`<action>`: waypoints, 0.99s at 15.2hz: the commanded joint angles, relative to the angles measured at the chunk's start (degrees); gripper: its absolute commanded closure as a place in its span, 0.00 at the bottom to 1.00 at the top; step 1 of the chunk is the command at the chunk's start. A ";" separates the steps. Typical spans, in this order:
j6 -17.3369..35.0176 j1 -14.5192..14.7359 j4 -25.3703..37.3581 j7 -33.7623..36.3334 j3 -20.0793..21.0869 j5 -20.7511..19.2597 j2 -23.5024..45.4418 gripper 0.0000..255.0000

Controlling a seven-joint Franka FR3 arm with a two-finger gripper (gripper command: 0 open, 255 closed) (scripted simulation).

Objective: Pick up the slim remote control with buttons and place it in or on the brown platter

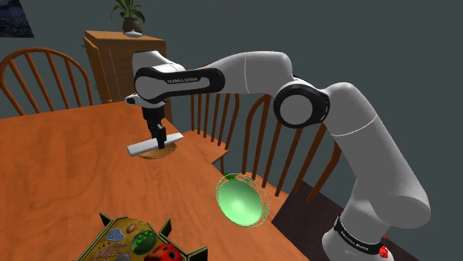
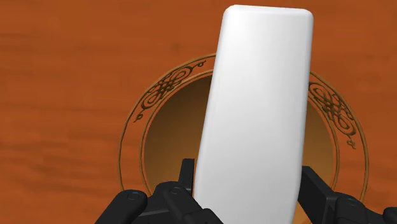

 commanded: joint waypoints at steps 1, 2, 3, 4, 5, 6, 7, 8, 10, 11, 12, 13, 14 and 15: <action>0.33 0.04 -0.10 0.05 0.00 -0.02 0.15 1.00; 0.33 0.04 -0.10 0.05 0.00 -0.02 0.15 1.00; 0.33 0.04 -0.09 0.05 0.00 -0.02 0.15 1.00; 0.33 0.04 -0.09 0.05 0.00 -0.02 0.15 1.00; 0.33 0.04 -0.09 0.05 0.00 -0.02 0.15 1.00; 0.33 0.04 -0.09 0.05 0.00 -0.02 0.15 1.00; 0.33 0.04 -0.09 0.05 0.00 -0.02 0.15 1.00; 0.32 0.04 -0.10 0.05 0.00 -0.02 0.14 0.00; 0.31 0.04 -0.06 0.05 0.00 -0.02 0.17 0.00; 0.30 0.05 -0.05 0.05 0.00 -0.02 0.17 0.00; 0.30 0.05 -0.05 0.05 0.00 -0.02 0.17 0.00; 0.33 0.04 -0.09 0.05 0.00 -0.02 0.15 0.00; -1.67 0.18 2.02 -0.03 0.01 0.00 0.25 0.00; -3.81 0.35 4.46 -0.12 0.00 0.01 0.54 0.00</action>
